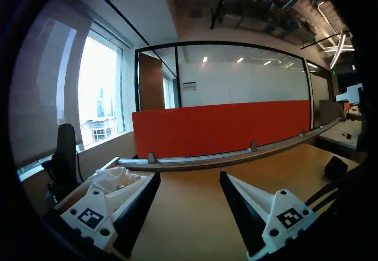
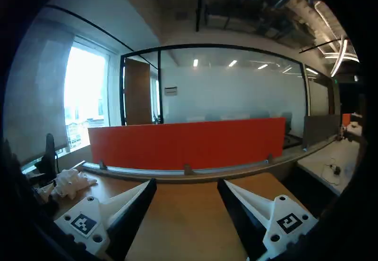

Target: Fold towel

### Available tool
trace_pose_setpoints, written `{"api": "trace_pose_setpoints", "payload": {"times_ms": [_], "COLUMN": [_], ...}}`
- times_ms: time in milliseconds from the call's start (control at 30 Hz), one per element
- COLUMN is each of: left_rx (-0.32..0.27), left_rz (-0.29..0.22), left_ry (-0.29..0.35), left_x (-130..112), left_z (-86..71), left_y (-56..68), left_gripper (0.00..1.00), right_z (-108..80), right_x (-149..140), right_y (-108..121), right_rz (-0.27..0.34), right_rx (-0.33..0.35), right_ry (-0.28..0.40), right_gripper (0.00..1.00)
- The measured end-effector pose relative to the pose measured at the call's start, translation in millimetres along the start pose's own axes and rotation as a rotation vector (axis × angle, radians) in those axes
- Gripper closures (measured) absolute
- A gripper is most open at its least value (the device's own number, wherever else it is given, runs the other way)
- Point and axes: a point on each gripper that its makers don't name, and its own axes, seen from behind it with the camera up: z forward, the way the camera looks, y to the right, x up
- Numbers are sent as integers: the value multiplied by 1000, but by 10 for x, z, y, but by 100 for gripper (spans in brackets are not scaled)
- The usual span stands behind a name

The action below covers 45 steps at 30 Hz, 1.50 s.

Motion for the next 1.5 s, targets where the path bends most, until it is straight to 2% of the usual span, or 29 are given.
{"api": "trace_pose_setpoints", "payload": {"times_ms": [333,800,1100,1500], "left_rx": [4,2,8,11], "left_rz": [-19,-44,-46,-66], "left_ry": [14,23,28,40], "left_x": [-369,-971,-1232,-1440], "left_z": [1,11,4,27], "left_y": [-28,-21,-27,-49], "left_gripper": [7,7,7,7], "right_z": [-4,-67,-52,-52], "right_x": [-160,-481,-665,-704], "right_y": [-48,50,19,63], "right_rz": [2,5,-19,-33], "right_rx": [-5,-40,-39,-54], "right_ry": [18,35,40,51], "right_gripper": [0,0,0,0]}}
